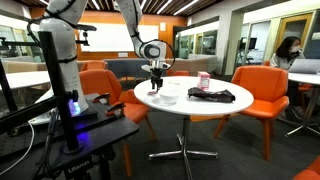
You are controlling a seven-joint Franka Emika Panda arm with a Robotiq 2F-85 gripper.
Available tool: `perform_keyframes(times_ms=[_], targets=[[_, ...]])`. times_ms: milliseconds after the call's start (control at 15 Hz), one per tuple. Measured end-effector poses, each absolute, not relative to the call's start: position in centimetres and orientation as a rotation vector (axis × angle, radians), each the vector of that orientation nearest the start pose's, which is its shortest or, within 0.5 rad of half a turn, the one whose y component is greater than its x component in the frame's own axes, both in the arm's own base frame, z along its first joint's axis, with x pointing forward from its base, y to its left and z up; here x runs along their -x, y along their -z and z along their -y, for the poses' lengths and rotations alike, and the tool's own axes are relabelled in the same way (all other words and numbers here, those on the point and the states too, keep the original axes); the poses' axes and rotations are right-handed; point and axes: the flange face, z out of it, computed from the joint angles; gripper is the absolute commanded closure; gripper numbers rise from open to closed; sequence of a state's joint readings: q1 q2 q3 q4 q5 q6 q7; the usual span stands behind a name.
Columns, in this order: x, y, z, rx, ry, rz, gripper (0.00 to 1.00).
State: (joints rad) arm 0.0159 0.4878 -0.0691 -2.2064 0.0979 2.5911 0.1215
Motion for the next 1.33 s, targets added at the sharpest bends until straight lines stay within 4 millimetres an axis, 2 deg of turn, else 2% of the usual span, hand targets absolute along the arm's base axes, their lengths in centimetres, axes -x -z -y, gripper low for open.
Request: perform_keyframes(times_ms=[467, 533, 600, 733, 867, 1000, 1133, 1333], targets=[[-54.6, -13.6, 2.0, 3.116, -0.168, -0.348, 0.98], [-54.7, -13.7, 2.0, 3.116, -0.164, -0.347, 1.00], [-54.8, -13.8, 2.0, 3.116, -0.161, -0.347, 0.95], [-55.0, -14.2, 1.9, 3.115, -0.148, -0.343, 0.95], [-55.5, -15.8, 1.6, 3.112, -0.103, -0.337, 0.95], [-56.0, -18.7, 2.1, 3.108, -0.027, -0.351, 0.95], [-56.4, -21.7, 3.9, 3.104, 0.054, -0.396, 0.95], [-56.2, -24.9, 8.8, 3.096, 0.150, -0.506, 0.95]])
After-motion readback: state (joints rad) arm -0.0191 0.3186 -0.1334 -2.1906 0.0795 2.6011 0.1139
